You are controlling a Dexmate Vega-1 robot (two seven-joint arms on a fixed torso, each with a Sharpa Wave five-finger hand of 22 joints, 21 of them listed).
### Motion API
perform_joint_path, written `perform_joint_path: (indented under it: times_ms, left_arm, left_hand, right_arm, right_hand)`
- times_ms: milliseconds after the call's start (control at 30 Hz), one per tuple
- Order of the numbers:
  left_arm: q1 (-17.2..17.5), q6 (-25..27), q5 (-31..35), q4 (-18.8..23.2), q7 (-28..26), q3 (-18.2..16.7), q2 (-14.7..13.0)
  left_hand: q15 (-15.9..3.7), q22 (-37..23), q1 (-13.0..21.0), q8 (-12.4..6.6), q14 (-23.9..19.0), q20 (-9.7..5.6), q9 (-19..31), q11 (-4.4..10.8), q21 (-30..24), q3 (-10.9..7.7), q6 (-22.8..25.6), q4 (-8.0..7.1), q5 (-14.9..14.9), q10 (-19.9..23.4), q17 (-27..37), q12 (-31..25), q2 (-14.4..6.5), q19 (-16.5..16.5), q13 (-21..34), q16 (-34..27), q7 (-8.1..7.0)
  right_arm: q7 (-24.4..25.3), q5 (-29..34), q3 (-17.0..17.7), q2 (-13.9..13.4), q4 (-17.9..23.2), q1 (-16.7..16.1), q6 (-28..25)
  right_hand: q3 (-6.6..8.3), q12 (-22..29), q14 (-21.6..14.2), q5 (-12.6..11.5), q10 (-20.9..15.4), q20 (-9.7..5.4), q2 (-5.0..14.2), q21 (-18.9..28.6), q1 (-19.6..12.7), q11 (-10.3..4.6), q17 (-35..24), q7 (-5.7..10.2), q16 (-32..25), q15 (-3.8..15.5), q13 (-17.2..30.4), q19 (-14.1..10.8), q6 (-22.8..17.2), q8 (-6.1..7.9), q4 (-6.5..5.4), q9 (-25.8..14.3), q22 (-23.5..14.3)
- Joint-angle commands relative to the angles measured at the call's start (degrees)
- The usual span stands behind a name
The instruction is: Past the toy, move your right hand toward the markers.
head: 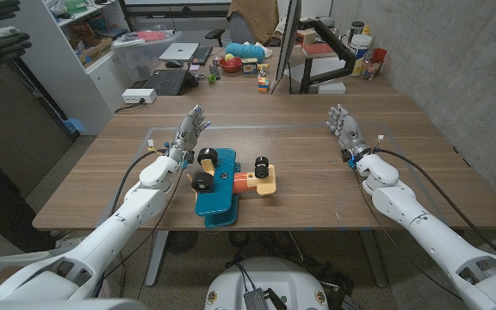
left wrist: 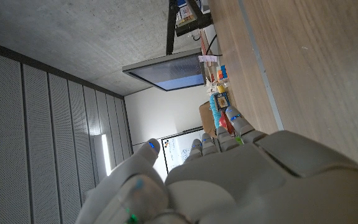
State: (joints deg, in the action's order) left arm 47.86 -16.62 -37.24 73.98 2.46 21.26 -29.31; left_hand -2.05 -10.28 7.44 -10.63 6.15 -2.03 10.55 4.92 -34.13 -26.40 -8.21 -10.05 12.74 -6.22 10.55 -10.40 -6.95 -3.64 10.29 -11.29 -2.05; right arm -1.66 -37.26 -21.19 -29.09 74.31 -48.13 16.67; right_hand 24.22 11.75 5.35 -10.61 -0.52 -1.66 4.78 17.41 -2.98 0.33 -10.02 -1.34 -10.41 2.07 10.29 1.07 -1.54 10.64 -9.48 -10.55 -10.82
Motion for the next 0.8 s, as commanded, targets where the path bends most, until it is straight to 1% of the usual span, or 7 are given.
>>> perform_joint_path:
  times_ms: [33,167,467,567,633,667,800]
  left_arm:
    - [-0.75,-0.47,-0.6,-1.71,1.7,0.04,0.13]
    - [-0.99,-0.65,-0.62,-1.95,2.08,-0.04,0.0]
    - [-1.18,-1.21,-0.56,-2.15,2.5,-0.1,0.0]
    - [-1.21,-1.27,-0.57,-2.2,2.59,-0.11,-0.02]
    - [-1.24,-1.33,-0.59,-2.26,2.8,-0.1,-0.06]
    - [-1.25,-1.34,-0.55,-2.25,2.73,-0.1,-0.05]
    - [-1.49,-1.46,-0.59,-2.61,3.05,-0.04,0.05]
  left_hand:
    - [-2.23,-0.08,0.46,-0.24,0.52,-3.16,0.08,-0.09,-0.26,-0.4,-0.53,0.02,0.31,-0.4,0.08,-0.35,-2.74,-0.44,0.14,-0.23,0.11]
    - [-2.18,-0.08,0.41,-0.24,0.52,-3.1,0.07,-0.14,-0.2,-0.43,-0.54,0.02,0.32,-0.42,0.07,-0.34,-2.75,-0.43,0.13,-0.23,0.19]
    - [-2.14,-0.09,0.3,-0.33,0.33,-2.67,0.07,-0.2,-0.07,-0.5,-0.3,0.02,0.34,-0.25,0.06,-0.41,-2.76,-0.41,0.14,-0.31,-0.18]
    - [-2.04,-0.09,0.26,-0.38,0.33,-2.52,0.06,-0.23,-0.04,-0.52,-0.17,0.02,0.34,-0.23,0.06,-0.41,-2.75,-0.37,0.14,-0.31,-0.28]
    - [-1.96,-0.09,0.24,-0.44,0.29,-2.48,0.06,-0.29,-0.02,-0.54,0.0,0.03,0.34,-0.18,0.05,-0.43,-2.75,-0.34,0.14,-0.32,-0.3]
    - [-1.91,-0.09,0.22,-0.44,0.31,-2.47,0.07,-0.29,0.0,-0.55,0.01,0.03,0.34,-0.18,0.05,-0.43,-2.75,-0.35,0.14,-0.31,-0.3]
    - [-1.94,-0.09,0.19,-0.48,0.22,-2.5,0.07,-0.22,0.03,-0.58,0.14,0.03,0.35,-0.08,0.05,-0.46,-2.74,-0.29,0.14,-0.33,-0.4]
  right_arm:
    - [0.76,0.33,-0.09,0.4,-0.36,0.14,0.14]
    - [0.94,0.54,-0.22,0.59,-0.6,0.48,0.11]
    - [1.33,0.7,-0.16,0.75,-0.51,0.68,0.27]
    - [1.38,0.74,-0.06,0.69,-0.51,0.64,0.43]
    - [1.45,0.67,0.05,0.68,-0.51,0.59,0.48]
    - [1.51,0.69,0.09,0.67,-0.55,0.57,0.54]
    - [1.52,0.65,0.24,0.61,-0.66,0.5,0.73]
  right_hand:
    - [0.32,0.19,0.53,-0.32,-0.14,-6.04,5.76,0.35,-0.08,0.33,-0.17,-0.2,-0.43,0.37,0.11,0.01,-0.39,0.42,-0.02,-0.17,-0.27]
    - [0.32,0.17,0.55,-0.32,-0.12,-6.03,5.76,0.33,-0.08,0.31,-0.17,-0.23,-0.41,0.41,0.11,0.01,-0.4,0.42,-0.02,-0.17,-0.27]
    - [0.27,0.28,0.25,-0.31,-0.47,-5.8,5.68,0.3,-0.08,0.53,-0.17,0.0,-0.5,0.12,0.12,-0.11,-0.56,0.46,0.01,-0.18,-0.27]
    - [0.19,0.48,-0.22,-0.28,-1.02,-5.26,5.5,0.33,-0.11,0.86,-0.15,-0.03,-0.63,-0.23,0.13,-0.33,-0.79,0.53,0.1,-0.18,-0.27]
    - [-0.04,0.69,-1.19,-0.22,-1.69,-4.3,5.08,0.49,-0.14,1.35,-0.1,-0.12,-0.89,-1.1,0.14,-0.92,-1.48,0.76,0.28,-0.21,-0.27]
    - [-0.08,0.72,-1.67,-0.21,-1.84,-4.02,5.06,0.71,-0.17,1.29,-0.08,-0.09,-0.99,-1.06,0.15,-1.58,-1.64,0.79,0.34,-0.22,-0.27]
    - [-0.19,0.89,-2.5,-0.19,-2.44,-4.04,4.95,0.98,-0.26,1.26,-0.03,-0.19,-1.13,-1.08,0.16,-2.46,-2.31,0.98,0.47,-0.25,-0.29]
